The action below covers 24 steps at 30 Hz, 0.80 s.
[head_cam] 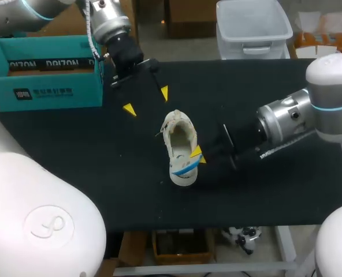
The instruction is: Open the shoe tongue, take the insole out of the shoe, put the insole back into the shoe, and pack the shoe into the shoebox
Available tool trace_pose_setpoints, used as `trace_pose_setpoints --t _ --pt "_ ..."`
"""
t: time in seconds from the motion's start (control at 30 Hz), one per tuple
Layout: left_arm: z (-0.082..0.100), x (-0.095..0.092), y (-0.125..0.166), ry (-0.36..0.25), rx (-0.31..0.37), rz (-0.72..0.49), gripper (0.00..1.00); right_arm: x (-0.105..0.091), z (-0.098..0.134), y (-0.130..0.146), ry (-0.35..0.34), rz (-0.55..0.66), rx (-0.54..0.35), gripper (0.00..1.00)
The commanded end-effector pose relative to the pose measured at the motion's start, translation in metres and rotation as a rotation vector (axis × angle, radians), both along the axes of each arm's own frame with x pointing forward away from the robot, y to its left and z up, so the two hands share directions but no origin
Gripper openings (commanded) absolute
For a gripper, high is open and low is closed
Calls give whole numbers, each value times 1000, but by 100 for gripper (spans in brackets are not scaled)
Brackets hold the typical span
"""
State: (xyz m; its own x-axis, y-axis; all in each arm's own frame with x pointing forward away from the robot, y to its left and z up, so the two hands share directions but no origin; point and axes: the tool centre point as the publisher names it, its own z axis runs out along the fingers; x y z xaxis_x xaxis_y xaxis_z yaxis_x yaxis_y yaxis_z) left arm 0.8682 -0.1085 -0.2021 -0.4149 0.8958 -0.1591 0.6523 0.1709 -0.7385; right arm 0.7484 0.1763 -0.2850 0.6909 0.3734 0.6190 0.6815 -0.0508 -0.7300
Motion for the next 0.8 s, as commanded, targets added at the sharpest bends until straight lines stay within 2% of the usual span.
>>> trace_pose_setpoints --t 0.03,0.6,0.8 --pt "1 1 0 9 65 -78 100 -2 -4 -1 3 -2 12 0" --pt "0 -1 6 -8 50 -49 100 -1 -2 -1 17 11 20 0" --pt "-1 -8 9 -15 -15 82 100 1 -2 -2 23 12 28 0"
